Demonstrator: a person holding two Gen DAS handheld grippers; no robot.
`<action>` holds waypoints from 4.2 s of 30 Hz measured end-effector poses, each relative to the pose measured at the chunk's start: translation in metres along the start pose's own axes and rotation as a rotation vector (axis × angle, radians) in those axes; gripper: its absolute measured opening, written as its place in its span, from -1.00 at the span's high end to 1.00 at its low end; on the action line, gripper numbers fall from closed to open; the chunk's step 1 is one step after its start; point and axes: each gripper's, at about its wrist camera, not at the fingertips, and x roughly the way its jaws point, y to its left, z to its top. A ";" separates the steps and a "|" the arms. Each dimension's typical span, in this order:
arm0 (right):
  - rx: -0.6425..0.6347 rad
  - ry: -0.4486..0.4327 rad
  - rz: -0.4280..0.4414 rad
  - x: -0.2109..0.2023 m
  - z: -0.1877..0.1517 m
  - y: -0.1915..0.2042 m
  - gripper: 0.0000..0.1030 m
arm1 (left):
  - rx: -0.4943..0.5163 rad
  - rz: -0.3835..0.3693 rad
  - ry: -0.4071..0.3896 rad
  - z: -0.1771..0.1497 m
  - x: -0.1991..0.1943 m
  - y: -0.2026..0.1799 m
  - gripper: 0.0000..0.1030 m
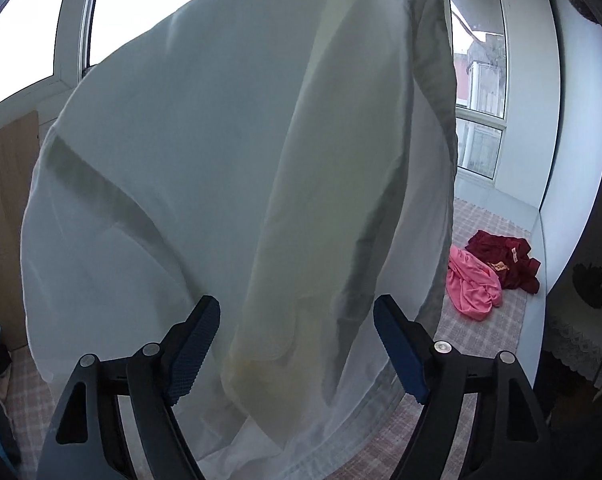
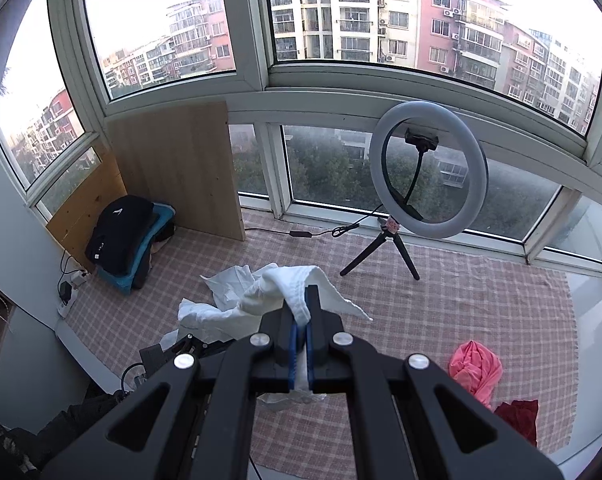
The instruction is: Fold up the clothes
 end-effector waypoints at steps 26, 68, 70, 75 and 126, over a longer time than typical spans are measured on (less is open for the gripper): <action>0.015 -0.348 0.191 -0.104 0.039 0.015 0.94 | 0.127 0.146 -0.064 0.122 -0.219 0.065 0.93; 0.263 0.049 -0.042 -0.002 -0.108 -0.116 0.94 | 0.126 -0.121 0.236 -0.064 -0.048 -0.019 0.99; 0.283 0.057 -0.030 0.000 -0.111 -0.122 0.94 | 0.136 -0.144 0.246 -0.075 -0.060 -0.028 0.99; 0.272 0.090 -0.015 0.011 -0.121 -0.114 0.94 | 0.137 -0.230 0.332 -0.110 -0.044 -0.055 0.98; 0.317 0.169 -0.001 0.031 -0.122 -0.103 0.93 | 0.650 0.038 0.250 -0.171 -0.034 -0.096 0.20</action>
